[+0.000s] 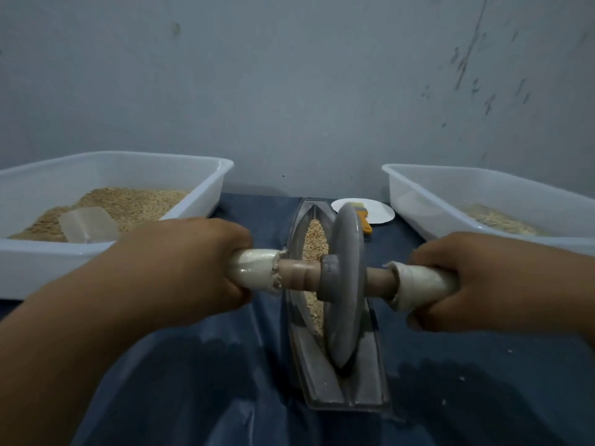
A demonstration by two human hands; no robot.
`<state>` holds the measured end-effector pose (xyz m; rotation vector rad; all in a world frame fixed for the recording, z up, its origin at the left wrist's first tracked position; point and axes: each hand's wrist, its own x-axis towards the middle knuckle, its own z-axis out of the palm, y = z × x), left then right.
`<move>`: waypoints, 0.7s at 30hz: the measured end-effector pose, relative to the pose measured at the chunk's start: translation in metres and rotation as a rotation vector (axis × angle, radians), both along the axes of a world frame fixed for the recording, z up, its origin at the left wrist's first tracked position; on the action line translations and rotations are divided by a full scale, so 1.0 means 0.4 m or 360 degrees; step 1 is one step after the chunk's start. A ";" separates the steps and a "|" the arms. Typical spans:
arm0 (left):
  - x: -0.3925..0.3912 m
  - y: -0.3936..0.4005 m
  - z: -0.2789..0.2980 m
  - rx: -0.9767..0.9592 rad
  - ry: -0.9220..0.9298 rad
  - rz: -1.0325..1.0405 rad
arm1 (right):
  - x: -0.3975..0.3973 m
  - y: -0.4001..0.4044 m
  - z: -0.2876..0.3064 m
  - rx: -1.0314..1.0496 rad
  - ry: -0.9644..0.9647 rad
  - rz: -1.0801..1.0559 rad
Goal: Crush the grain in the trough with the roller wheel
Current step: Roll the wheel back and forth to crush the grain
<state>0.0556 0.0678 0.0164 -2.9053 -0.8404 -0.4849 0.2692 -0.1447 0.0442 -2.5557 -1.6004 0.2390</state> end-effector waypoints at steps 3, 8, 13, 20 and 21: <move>0.081 0.043 -0.032 0.0077 0.0007 0.0088 | 0.044 0.081 -0.015 -0.0096 -0.0249 -0.0037; 0.204 0.140 -0.113 0.0164 -0.0281 0.0261 | 0.146 0.254 -0.065 0.0357 -0.0778 -0.0102; 0.218 0.170 -0.115 -0.0054 -0.0214 0.0295 | 0.152 0.293 -0.038 0.0281 -0.0846 -0.0114; 0.081 0.052 -0.076 0.0349 -0.0120 0.0124 | 0.063 0.095 -0.077 0.0126 -0.0413 -0.0092; 0.074 0.041 -0.071 0.0416 -0.0132 0.0107 | 0.056 0.072 -0.077 0.0116 -0.0344 -0.0090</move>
